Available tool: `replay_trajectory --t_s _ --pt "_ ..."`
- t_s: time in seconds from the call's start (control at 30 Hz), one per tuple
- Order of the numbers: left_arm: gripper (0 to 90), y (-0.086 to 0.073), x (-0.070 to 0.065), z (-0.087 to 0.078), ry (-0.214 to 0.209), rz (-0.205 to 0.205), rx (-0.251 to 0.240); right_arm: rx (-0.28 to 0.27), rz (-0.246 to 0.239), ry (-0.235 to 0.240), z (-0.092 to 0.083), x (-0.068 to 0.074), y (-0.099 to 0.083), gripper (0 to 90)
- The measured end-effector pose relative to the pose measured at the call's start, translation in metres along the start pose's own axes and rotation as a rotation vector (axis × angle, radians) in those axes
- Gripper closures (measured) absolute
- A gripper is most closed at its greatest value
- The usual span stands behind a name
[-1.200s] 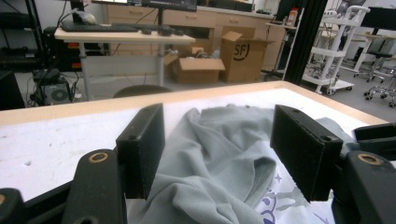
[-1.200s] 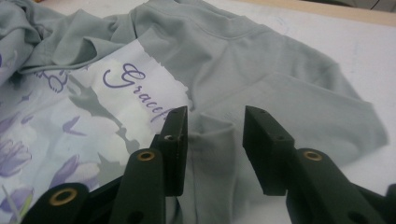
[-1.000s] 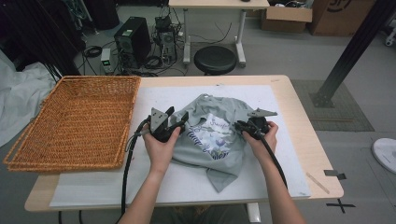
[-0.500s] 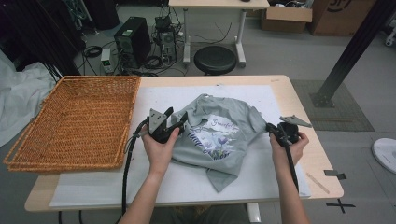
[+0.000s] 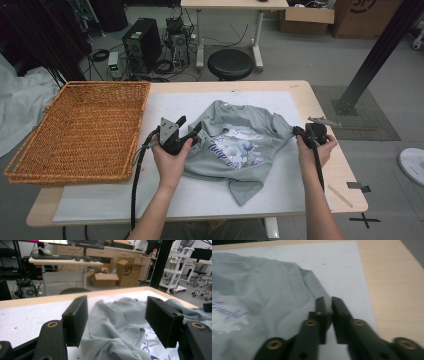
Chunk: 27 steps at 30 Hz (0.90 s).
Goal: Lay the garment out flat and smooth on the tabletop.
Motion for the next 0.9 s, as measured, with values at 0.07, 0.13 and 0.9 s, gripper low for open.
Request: replay_trajectory --t_s 0.07,0.13,0.9 --pt "35.8 0.000 0.000 -0.001 -0.005 -0.007 -0.003 -0.026 -0.038 0.014 -0.007 0.009 0.004 74.4" --pt "35.8 0.000 -0.001 -0.001 -0.009 -0.008 -0.003 -0.040 -0.053 0.032 -0.012 0.016 0.004 73.4" --pt "34.5 -0.001 -0.008 0.093 -0.001 0.038 0.163 -0.212 -0.115 0.189 -0.014 0.090 0.034 53.8"
Point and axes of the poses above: each handheld gripper's, and its own axes: z roughly forward along the jaws, y roughly out of its top, x roughly to its left, the point moved 6 cm from there along z, roughly forward along the jaws, and after that the axes turned 8 degrees about y, right-handed, at the moved point
